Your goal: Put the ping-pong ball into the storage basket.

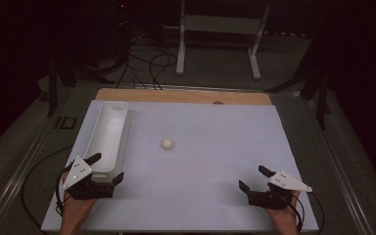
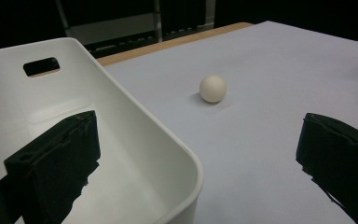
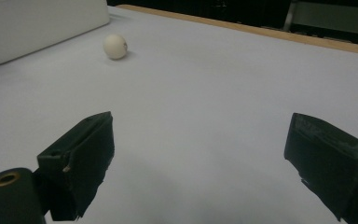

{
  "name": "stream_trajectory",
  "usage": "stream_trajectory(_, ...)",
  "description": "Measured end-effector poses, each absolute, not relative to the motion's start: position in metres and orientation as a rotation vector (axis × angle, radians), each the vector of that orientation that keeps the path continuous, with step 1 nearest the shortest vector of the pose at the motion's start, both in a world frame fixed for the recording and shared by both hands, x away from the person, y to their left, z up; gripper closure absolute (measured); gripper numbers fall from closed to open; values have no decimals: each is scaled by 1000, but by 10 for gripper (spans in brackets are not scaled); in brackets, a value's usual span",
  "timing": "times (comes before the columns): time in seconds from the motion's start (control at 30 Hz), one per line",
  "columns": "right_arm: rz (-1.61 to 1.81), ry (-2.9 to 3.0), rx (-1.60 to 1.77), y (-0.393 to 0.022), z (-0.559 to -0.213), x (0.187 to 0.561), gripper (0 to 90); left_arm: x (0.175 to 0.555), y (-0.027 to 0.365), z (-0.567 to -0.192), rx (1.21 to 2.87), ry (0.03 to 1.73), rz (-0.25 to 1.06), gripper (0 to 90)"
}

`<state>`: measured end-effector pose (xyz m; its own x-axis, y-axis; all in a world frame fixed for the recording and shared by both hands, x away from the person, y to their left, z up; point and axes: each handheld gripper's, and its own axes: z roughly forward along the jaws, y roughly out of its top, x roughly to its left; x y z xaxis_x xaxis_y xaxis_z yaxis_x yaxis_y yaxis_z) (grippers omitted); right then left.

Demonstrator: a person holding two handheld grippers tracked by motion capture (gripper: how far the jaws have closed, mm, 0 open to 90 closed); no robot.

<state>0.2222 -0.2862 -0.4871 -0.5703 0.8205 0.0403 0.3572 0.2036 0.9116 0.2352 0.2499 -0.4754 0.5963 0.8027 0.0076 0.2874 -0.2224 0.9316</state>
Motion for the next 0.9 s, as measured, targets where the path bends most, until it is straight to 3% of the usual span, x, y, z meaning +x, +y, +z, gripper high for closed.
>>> stream_trajectory(0.9,1327,2032,1096,-285,-488,224,79,237,244,-466,1820,907,619,1)
